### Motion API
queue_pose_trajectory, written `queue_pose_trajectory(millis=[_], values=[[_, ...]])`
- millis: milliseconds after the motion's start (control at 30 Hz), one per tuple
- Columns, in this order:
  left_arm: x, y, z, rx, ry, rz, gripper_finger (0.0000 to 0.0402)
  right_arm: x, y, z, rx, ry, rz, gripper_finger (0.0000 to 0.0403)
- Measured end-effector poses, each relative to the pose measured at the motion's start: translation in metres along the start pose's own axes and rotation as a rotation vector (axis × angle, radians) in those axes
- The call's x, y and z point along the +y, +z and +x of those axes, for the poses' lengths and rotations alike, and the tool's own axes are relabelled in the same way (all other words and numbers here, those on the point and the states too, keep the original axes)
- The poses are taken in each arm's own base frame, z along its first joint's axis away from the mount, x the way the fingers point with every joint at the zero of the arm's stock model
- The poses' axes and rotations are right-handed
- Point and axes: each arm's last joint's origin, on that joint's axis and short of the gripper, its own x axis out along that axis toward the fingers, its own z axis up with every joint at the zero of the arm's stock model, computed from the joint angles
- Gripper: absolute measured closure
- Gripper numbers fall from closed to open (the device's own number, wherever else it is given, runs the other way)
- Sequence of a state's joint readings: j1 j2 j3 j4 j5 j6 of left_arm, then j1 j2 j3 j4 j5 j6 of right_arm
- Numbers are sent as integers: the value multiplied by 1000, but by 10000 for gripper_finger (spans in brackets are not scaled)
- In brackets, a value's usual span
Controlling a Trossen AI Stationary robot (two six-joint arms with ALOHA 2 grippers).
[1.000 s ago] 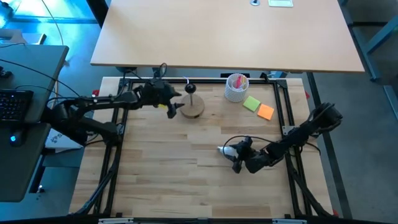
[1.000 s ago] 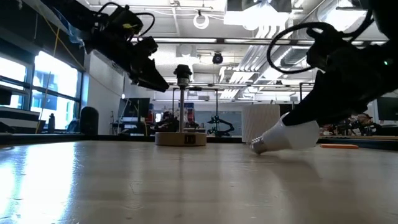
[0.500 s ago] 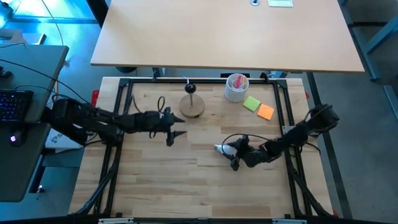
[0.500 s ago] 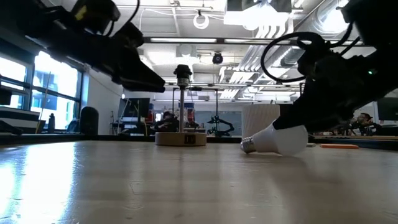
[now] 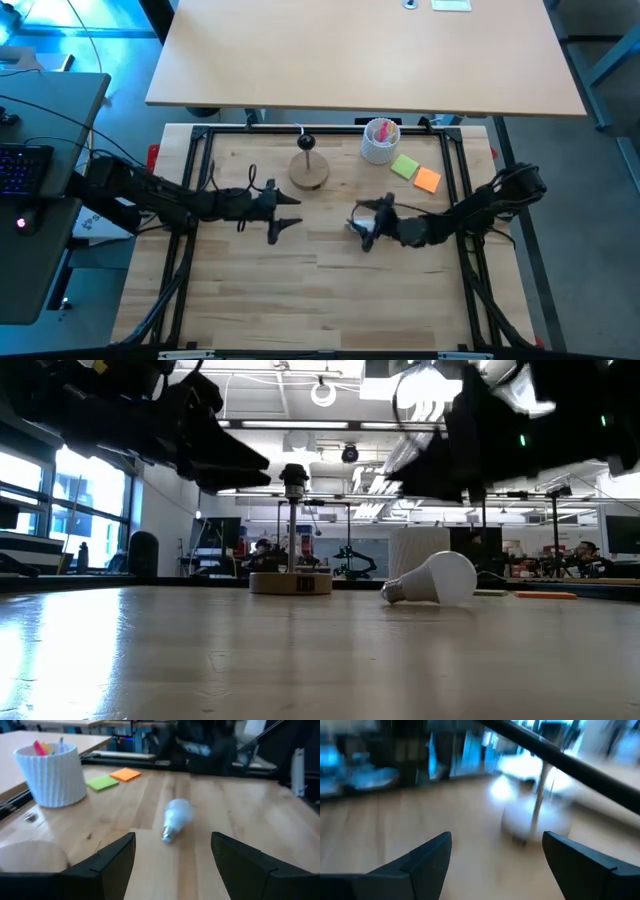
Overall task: Screw lightbulb
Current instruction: Return to Home Position
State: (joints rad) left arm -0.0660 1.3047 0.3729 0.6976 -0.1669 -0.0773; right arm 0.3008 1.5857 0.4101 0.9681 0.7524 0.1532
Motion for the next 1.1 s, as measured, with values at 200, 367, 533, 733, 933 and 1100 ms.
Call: queue_pose_trajectory(millis=[200, 367, 533, 733, 933, 1100], values=[[-12, 3, 6, -120, -50, 44, 149, 2, 49, -19, -274, 21, -64, 93], [-22, 12, 11, -341, -125, 78, 149, 7, 67, -39, -340, 130, -26, 93], [-29, 38, 15, -634, -349, 94, 149, 10, 78, -48, -409, 309, 74, 93], [-36, 61, 29, -721, -477, 128, 149, 21, 86, -43, -434, 549, 58, 93], [-30, 67, 34, -591, -486, -19, 149, 32, 92, -57, -436, 672, 32, 93], [-19, 82, 12, -476, -397, -82, 149, 31, 97, -85, -325, 669, -22, 93]])
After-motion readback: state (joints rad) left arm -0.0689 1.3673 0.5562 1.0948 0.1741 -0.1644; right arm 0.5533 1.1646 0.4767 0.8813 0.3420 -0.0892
